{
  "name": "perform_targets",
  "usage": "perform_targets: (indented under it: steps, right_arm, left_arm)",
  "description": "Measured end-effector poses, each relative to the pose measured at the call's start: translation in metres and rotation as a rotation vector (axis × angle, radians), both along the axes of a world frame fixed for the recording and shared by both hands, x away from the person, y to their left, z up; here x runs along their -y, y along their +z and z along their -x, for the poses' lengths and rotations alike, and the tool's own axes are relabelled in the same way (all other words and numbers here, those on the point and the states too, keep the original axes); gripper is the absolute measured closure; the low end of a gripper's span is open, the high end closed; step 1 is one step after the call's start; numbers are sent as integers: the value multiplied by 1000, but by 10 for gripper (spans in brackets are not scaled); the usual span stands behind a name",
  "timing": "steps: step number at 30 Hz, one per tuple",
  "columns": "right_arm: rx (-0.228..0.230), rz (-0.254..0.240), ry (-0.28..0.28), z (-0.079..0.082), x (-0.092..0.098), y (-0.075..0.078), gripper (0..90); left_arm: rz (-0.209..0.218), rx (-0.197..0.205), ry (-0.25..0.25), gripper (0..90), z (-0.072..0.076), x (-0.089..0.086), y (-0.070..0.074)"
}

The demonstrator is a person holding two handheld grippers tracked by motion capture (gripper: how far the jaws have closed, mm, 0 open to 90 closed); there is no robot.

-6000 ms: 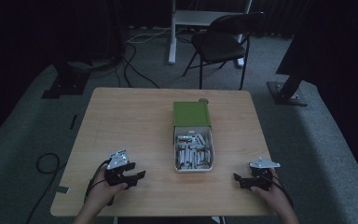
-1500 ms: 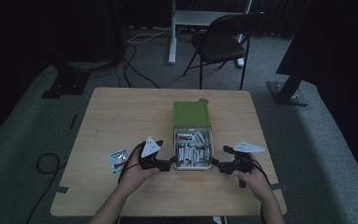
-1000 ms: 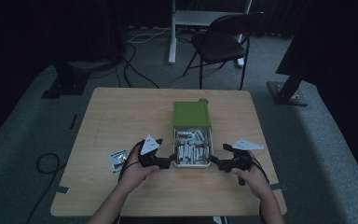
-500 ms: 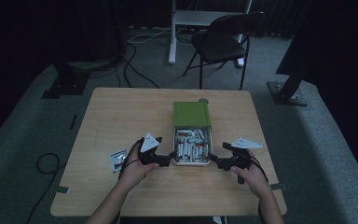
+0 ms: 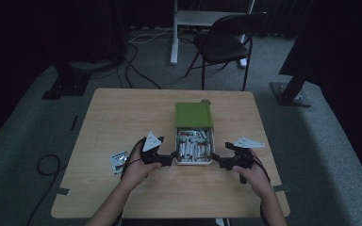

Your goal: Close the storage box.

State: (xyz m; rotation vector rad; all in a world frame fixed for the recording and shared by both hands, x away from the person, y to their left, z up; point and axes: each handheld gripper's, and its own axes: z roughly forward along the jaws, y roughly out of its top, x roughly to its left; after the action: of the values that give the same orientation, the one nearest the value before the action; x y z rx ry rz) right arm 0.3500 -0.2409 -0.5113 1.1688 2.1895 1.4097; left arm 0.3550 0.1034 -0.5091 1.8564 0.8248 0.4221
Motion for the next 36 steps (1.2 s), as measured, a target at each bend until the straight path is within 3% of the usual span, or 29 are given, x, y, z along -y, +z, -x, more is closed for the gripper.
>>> perform_targets:
  steps: [16, 36]
  right_arm:
    - [-5, 1, -19, -9, -1, 1, 125]
    - [-1, -3, -54, -20, -2, 4, 126]
  left_arm:
    - [-29, 3, 12, 141, -8, 3, 3]
    - [-13, 3, 37, 137, -20, 3, 6]
